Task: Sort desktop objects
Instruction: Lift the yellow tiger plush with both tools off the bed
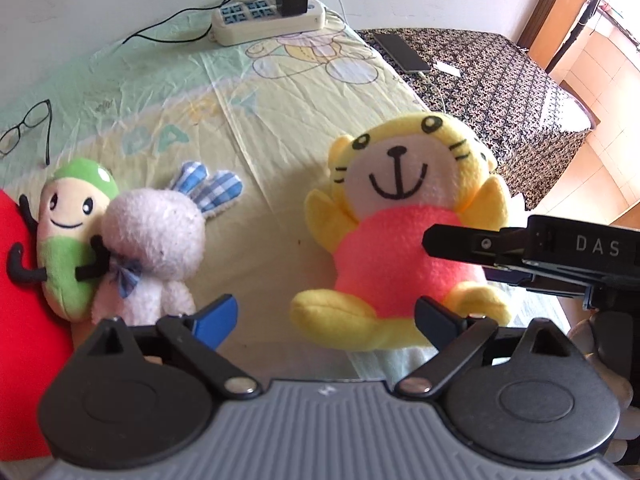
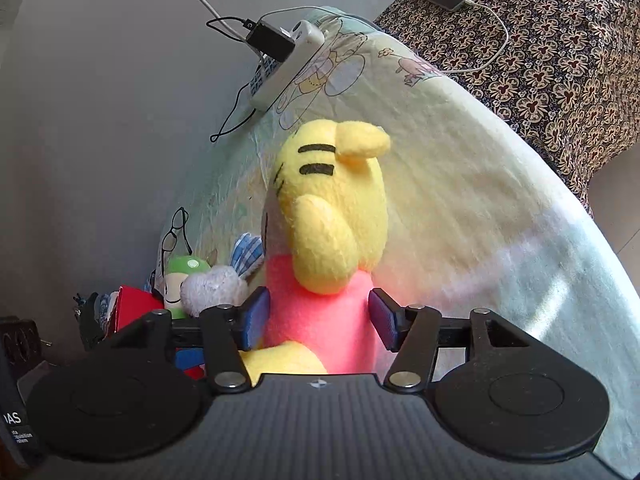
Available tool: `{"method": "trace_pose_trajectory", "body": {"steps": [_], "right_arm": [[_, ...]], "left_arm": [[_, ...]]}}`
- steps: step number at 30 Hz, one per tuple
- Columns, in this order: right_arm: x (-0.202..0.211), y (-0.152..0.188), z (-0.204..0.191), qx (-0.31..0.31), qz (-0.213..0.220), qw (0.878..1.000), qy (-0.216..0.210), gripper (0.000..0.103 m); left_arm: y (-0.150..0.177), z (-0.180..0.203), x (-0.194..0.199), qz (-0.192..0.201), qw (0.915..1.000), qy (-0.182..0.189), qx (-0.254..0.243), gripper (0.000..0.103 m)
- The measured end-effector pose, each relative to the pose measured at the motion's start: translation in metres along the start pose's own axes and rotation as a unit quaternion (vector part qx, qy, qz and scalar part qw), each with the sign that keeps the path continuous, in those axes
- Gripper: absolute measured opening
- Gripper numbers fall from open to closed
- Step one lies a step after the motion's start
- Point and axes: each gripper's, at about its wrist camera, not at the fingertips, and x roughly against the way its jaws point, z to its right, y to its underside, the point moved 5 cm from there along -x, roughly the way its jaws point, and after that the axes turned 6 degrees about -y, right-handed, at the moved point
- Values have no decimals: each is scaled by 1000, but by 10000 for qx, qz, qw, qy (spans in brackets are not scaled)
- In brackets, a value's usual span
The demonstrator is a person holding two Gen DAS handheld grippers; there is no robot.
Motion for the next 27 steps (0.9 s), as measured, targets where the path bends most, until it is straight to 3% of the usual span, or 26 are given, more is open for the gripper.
{"method": "trace_pose_trajectory", "body": {"steps": [17,27], "right_arm": [[-22,-14,14,-204,-284,9993,-128,65],[-16,-16,12,-97,-409,9989,-217,52]], "left_arm": [[-13,-3,-31,-268,9989,246,298,100],[-9,2,-27,-211,9975,551,386,99]]}}
